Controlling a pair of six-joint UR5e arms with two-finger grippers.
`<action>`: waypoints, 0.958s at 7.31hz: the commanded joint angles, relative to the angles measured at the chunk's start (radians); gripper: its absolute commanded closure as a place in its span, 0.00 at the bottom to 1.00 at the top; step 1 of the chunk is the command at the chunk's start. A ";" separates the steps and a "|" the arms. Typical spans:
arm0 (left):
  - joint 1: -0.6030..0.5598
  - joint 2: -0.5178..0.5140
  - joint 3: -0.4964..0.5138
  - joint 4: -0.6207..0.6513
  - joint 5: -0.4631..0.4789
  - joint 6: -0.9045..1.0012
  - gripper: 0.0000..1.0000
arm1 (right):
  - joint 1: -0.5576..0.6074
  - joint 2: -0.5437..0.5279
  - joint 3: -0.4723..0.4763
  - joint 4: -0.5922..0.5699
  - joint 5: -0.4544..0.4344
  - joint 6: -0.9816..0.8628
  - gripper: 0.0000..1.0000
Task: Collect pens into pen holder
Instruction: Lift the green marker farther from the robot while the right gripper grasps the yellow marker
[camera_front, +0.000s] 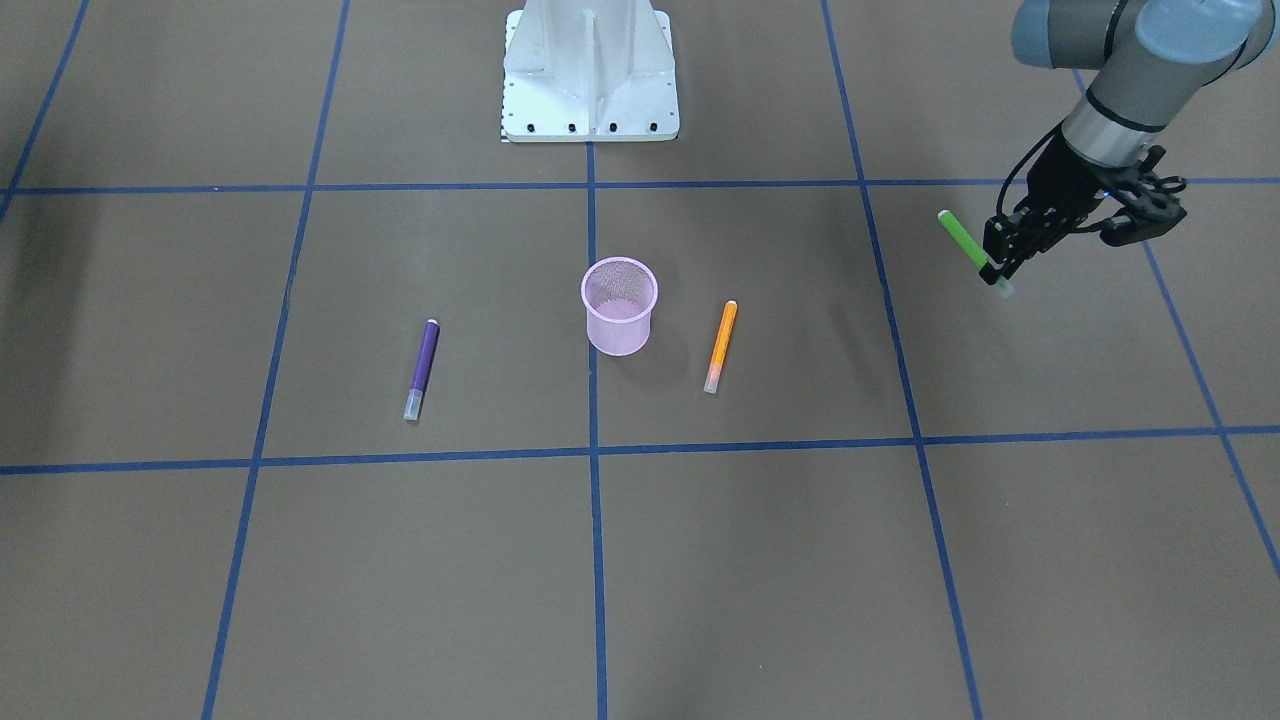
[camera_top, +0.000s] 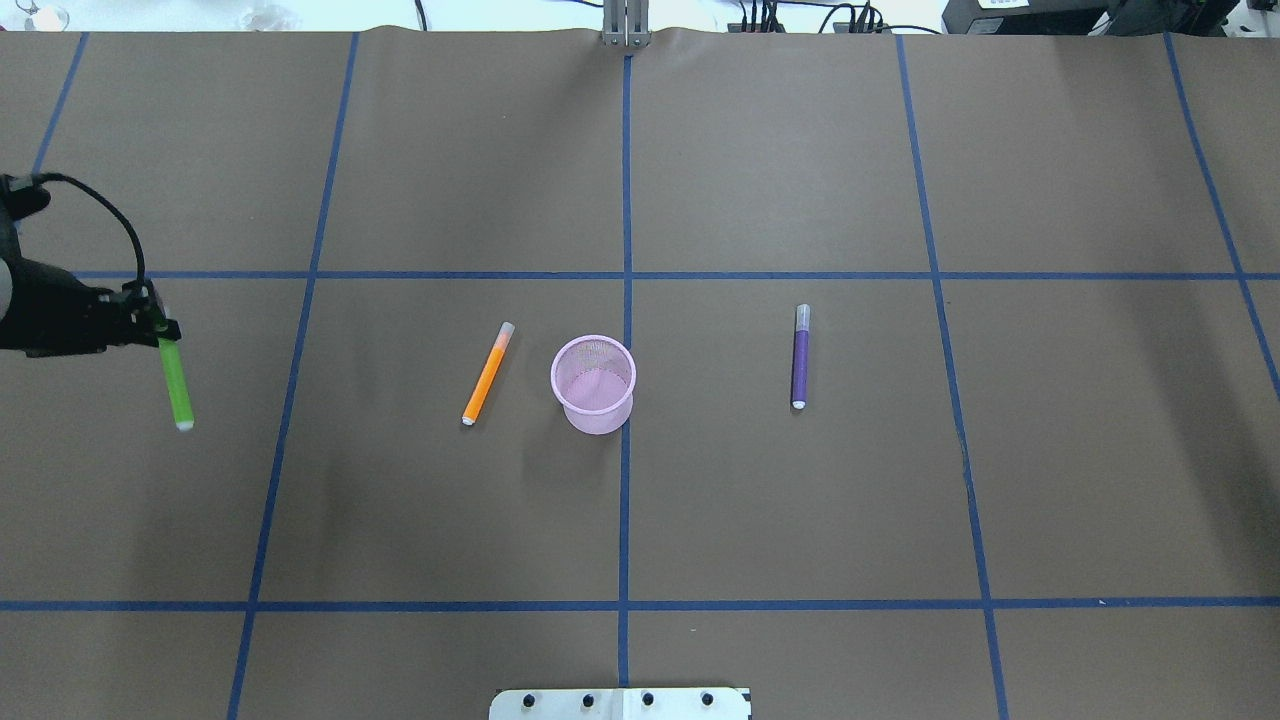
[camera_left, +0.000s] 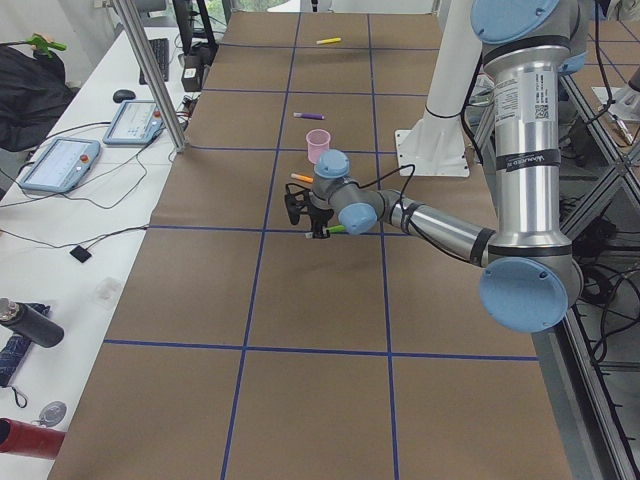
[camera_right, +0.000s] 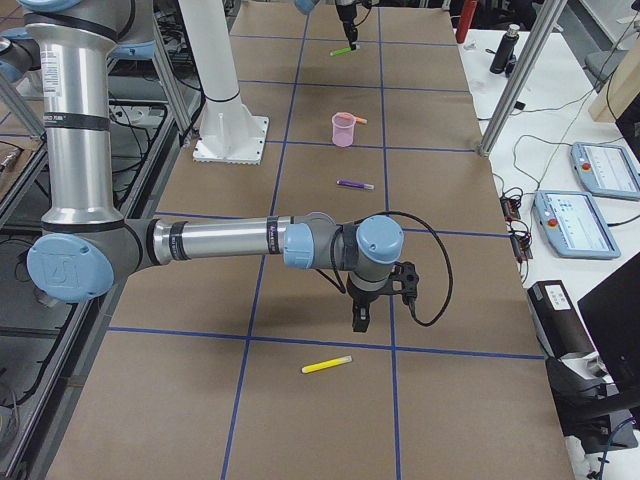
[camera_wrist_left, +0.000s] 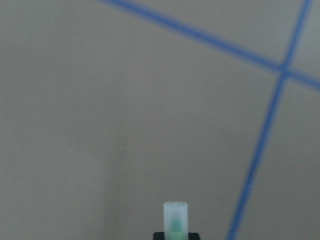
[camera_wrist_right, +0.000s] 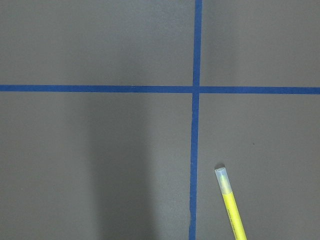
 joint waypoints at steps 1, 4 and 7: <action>-0.054 -0.150 -0.008 0.001 0.023 0.066 1.00 | 0.000 -0.003 -0.041 0.082 0.054 0.005 0.01; -0.045 -0.302 -0.002 0.066 0.070 0.066 1.00 | -0.017 -0.009 -0.149 0.172 -0.001 -0.010 0.01; 0.012 -0.422 0.009 0.189 0.133 0.068 1.00 | -0.121 0.003 -0.349 0.499 -0.034 0.000 0.01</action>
